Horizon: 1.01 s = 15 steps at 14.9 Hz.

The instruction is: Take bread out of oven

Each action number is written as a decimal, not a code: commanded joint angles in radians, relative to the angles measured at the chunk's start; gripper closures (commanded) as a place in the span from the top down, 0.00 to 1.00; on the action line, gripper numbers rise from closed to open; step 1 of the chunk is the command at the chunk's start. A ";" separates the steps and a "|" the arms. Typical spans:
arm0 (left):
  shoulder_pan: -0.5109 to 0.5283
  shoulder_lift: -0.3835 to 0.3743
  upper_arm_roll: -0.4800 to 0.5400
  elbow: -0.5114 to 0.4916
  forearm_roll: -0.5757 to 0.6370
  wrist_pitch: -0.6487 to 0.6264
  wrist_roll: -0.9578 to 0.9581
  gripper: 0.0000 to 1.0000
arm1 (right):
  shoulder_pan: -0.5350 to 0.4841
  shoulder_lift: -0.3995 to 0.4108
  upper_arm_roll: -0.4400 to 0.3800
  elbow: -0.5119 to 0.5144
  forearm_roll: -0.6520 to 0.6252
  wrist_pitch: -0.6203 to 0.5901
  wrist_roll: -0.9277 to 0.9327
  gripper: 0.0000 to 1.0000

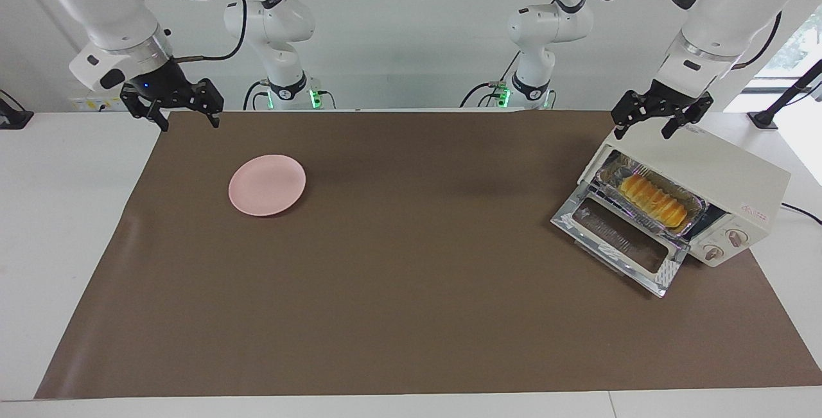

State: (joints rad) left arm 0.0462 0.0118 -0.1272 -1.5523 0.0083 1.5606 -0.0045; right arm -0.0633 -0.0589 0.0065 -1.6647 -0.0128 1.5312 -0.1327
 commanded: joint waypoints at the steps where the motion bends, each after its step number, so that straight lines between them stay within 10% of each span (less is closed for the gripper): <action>1: 0.018 -0.010 -0.002 -0.015 0.015 0.029 0.003 1.00 | -0.009 -0.019 0.006 -0.015 0.014 -0.008 0.002 1.00; 10: 0.017 -0.007 0.000 -0.032 0.022 0.105 -0.148 1.00 | -0.009 -0.019 0.006 -0.015 0.014 -0.008 0.002 1.00; 15: -0.071 0.193 -0.003 0.112 0.079 0.073 -0.515 1.00 | -0.009 -0.019 0.006 -0.015 0.014 -0.008 0.002 1.00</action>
State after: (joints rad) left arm 0.0097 0.0912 -0.1352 -1.5304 0.0397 1.6363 -0.3938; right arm -0.0633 -0.0589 0.0065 -1.6647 -0.0128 1.5312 -0.1327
